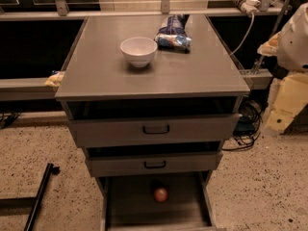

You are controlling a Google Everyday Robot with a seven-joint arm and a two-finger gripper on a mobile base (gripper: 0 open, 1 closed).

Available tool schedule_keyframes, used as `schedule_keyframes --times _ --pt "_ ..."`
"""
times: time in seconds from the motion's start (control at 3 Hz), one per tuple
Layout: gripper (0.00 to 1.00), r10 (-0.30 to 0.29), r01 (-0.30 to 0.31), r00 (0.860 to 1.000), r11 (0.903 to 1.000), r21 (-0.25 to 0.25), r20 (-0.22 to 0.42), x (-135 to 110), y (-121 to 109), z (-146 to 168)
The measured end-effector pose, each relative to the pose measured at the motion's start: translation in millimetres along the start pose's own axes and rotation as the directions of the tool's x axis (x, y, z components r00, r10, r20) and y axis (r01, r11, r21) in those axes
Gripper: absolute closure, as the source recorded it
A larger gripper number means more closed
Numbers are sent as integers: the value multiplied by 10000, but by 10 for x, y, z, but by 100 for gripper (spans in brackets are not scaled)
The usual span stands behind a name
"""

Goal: Pick apple from bottom drawer and place on counter

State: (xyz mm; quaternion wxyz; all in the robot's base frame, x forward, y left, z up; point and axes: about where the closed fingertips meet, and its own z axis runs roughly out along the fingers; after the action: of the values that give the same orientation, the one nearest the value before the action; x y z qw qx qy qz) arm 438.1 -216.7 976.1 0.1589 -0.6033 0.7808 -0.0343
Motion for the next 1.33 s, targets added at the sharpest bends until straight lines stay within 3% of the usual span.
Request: schedule_keyframes --times 0.33,0.67,1.0,1.33 --pt "0 1 -1 10000 10000 2 1 0 0 0" --pt "19 40 -41 10000 10000 69 30 -4 -4 -6" --pt "42 523 -524 9974 9986 12 499 0 77 244" --pt "65 1558 -1485 9760 9872 -580 1520 -64 422 803"
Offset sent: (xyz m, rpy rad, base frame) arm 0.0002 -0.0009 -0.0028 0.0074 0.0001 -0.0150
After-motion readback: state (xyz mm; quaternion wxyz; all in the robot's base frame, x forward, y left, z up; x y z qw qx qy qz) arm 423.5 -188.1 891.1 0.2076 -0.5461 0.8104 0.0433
